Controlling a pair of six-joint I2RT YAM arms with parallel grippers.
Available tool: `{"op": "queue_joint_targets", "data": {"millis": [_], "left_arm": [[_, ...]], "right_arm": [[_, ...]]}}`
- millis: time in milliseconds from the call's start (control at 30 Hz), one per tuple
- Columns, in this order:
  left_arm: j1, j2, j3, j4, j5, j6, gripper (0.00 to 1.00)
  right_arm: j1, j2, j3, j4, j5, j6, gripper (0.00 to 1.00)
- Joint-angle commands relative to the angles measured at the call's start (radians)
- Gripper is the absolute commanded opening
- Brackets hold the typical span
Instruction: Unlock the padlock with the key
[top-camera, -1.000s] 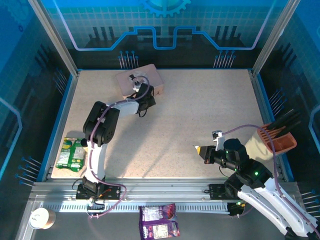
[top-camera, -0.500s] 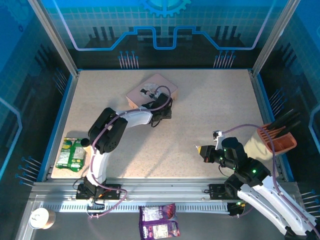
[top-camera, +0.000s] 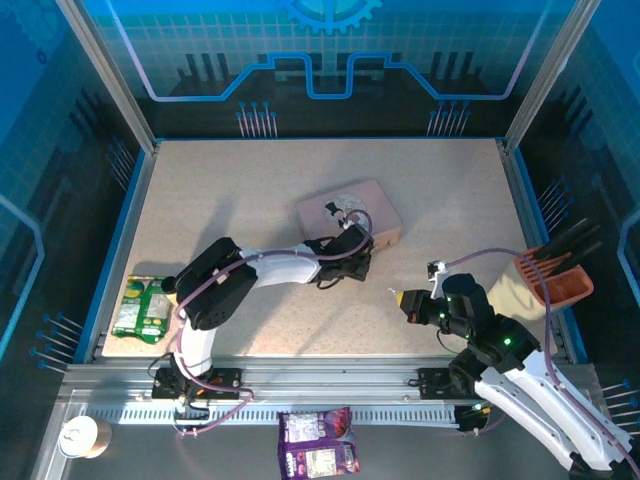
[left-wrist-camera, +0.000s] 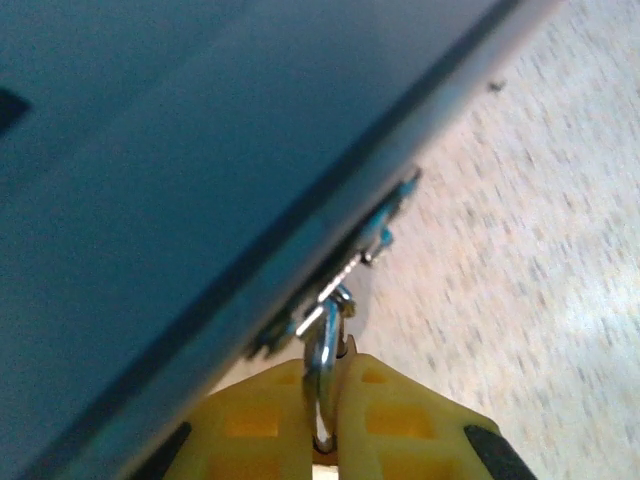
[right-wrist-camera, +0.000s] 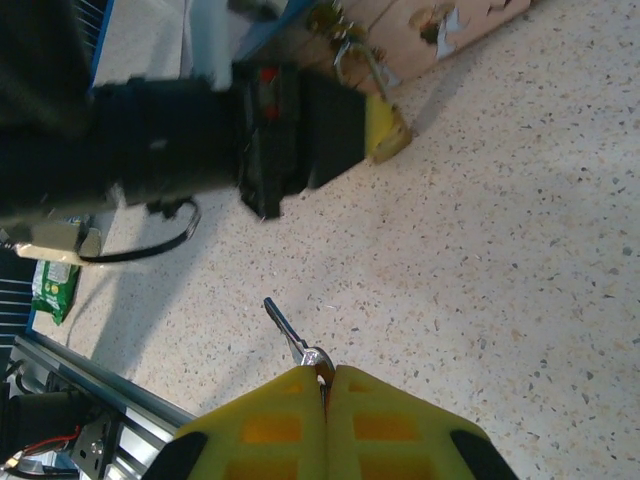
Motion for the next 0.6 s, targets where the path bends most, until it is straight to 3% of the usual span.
{"op": "queue_joint_targets", "data": {"millis": [0,300,567], "left_arm": [[-0.014,-0.096,-0.11,-0.064,0.068,0.055,0.03],[-0.031,-0.21,-0.325,0.048,0.109,0.068,0.14],[-0.031,-0.325,-0.459,0.14,0.074,0.085,0.41]], "right_arm": [[-0.011,0.012,-0.012,0.021,-0.011,0.026,0.0],[-0.011,0.064,-0.026,0.082,-0.024,0.054,0.0],[-0.011,0.073,-0.002,0.086,-0.039,0.076,0.0]]}}
